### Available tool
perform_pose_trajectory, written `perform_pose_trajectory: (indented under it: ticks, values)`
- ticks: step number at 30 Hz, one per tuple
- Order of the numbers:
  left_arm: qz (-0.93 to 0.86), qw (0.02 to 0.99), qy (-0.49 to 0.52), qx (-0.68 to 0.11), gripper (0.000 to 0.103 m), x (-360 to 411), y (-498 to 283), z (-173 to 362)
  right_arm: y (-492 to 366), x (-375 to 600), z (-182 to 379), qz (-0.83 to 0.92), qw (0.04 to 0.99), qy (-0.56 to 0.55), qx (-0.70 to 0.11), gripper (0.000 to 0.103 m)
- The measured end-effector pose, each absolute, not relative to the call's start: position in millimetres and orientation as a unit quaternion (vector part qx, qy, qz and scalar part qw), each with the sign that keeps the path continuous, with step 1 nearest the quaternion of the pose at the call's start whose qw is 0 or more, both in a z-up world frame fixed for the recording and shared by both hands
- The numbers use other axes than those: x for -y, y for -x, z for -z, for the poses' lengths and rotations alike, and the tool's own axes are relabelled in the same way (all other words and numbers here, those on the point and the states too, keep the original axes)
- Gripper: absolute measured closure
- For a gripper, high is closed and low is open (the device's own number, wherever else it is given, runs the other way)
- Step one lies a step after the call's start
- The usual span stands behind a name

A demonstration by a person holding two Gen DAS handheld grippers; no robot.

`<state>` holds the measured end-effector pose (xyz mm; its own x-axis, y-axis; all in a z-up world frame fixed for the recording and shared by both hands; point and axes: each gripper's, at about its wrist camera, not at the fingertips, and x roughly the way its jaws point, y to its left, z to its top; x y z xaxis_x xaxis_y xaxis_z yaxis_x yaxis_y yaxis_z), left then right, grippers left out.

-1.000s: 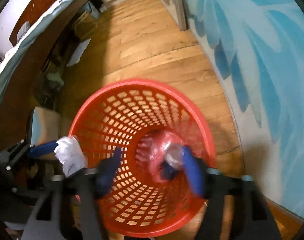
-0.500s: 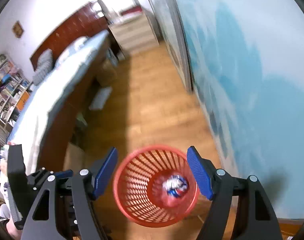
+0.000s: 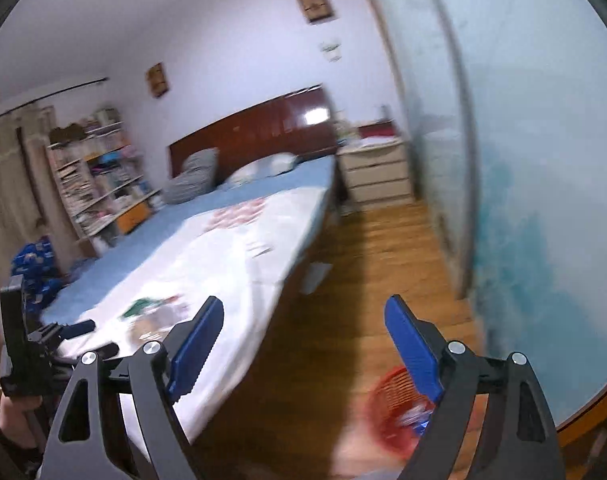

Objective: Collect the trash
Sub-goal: 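Move both tools back over the bed, then grasp the small white wrapper with the right tool while the left tool grasps the silver foil packet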

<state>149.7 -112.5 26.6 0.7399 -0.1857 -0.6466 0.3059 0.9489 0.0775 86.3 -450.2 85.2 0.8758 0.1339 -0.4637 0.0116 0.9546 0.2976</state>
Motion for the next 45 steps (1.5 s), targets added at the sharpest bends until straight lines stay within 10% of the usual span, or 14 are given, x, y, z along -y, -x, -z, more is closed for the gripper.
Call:
perform_pose_trajectory:
  ticks: [21,28,42,44,45]
  values:
    - [0.024,0.926,0.074,-0.370,0.010,-57,-107,17,-224,149,92,-0.231,0.866,-0.032,-0.443,0.025]
    - [0.013,0.921,0.086,-0.379,0.010,-78,-110,26,-250,130,130,-0.227,0.852,-0.055,-0.469,0.073]
    - [0.065,0.863,0.222,-0.449,0.011,-99,-273,102,-174,198,75,-0.236,0.859,-0.128,-0.436,0.075]
    - [0.061,0.848,0.242,-0.468,0.032,-103,-288,117,-170,204,76,-0.230,0.859,-0.129,-0.438,0.075]
    - [0.060,0.842,0.241,-0.479,0.065,-102,-292,122,-168,206,76,-0.228,0.859,-0.131,-0.438,0.075]
